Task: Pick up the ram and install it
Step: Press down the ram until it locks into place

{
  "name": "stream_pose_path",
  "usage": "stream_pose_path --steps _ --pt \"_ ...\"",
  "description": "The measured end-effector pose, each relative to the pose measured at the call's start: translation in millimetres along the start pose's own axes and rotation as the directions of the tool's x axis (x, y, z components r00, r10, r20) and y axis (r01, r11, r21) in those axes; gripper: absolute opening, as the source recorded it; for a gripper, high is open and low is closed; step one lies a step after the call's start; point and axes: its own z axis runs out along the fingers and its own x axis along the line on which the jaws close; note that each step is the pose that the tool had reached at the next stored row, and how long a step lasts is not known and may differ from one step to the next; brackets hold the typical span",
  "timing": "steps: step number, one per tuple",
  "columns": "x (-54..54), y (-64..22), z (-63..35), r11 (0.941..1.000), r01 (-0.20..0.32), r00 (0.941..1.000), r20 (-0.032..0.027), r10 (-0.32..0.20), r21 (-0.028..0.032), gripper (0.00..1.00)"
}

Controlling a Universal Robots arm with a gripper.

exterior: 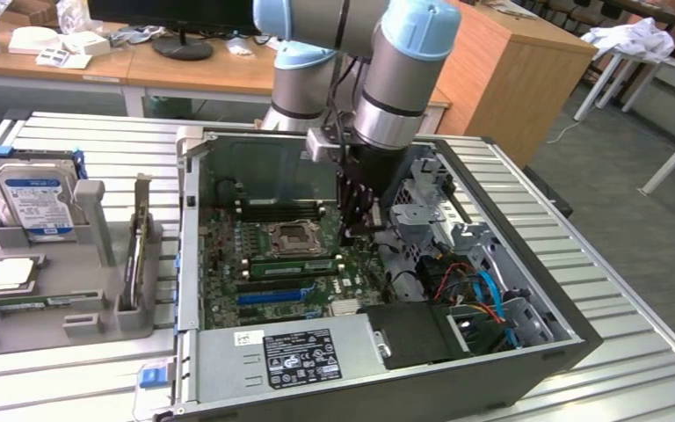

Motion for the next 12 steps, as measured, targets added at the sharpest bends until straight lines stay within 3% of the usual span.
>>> stream_pose_path --steps 6,12 --pt "-1.1 9.8 11.4 1.0000 -0.001 1.0000 -0.0008 0.001 -0.0001 0.11" --pt "-1.9 8.9 22.2 1.0000 -0.001 1.0000 -0.0008 0.001 -0.0001 0.11"
